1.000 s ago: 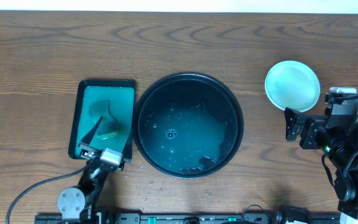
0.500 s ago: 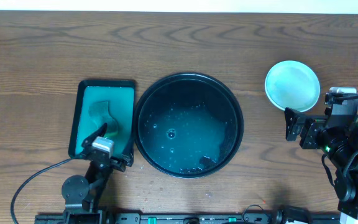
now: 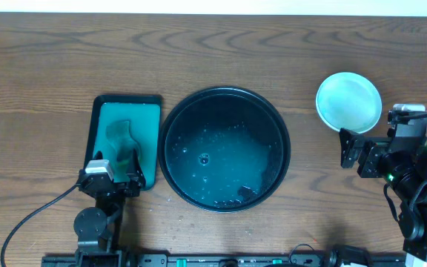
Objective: Clean dirty plates on tray and stack at the side
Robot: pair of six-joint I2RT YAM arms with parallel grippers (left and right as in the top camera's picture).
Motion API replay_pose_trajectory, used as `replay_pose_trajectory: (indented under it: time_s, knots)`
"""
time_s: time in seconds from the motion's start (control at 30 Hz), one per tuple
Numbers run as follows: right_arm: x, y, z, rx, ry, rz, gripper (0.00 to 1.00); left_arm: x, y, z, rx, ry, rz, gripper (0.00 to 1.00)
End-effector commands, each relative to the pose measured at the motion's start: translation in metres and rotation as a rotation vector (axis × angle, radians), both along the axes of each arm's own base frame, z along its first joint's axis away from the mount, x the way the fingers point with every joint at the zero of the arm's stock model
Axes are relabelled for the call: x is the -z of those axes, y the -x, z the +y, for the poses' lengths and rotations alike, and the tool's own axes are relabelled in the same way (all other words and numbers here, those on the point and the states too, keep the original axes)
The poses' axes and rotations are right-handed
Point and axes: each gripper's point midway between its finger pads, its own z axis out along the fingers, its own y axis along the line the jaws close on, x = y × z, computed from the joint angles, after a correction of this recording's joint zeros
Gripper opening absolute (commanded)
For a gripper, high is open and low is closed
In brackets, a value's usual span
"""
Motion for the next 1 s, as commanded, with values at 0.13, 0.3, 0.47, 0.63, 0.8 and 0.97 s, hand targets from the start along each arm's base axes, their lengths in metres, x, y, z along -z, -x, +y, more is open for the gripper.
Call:
replay_pose_trajectory:
  time_s: [0.13,0.3,0.47,0.63,0.8,0.97]
  knots:
    - [-0.0012,0.0001,0.0003,-0.006,0.01,-0.004,0.99,0.015,0.0015,0.0097,-0.046,-0.064,0.05,0.81]
    - [-0.0012,0.0001,0.0003,-0.006,0.01,-0.004,0.99,0.015,0.0016,0.0122,-0.06,-0.072,0.05,0.81]
    - [-0.0012,0.0001,0.0004,-0.006,0.01,-0.004,0.99,0.0155,0.0016,0.0122,-0.06,-0.072,0.053,0.81]
    - [-0.0011,0.0002,0.0003,-0.006,0.01,-0.003,0.99,0.0156,0.0016,0.0122,-0.06,-0.072,0.053,0.81]
    - [-0.0012,0.0001,0.0004,-0.006,0.01,-0.004,0.99,0.0156,0.0016,0.0122,-0.06,-0.072,0.053,0.81]
    - [-0.0012,0.0001,0.0004,-0.006,0.01,-0.004,0.99,0.0156,0.0016,0.0122,-0.06,-0.072,0.053,0.81]
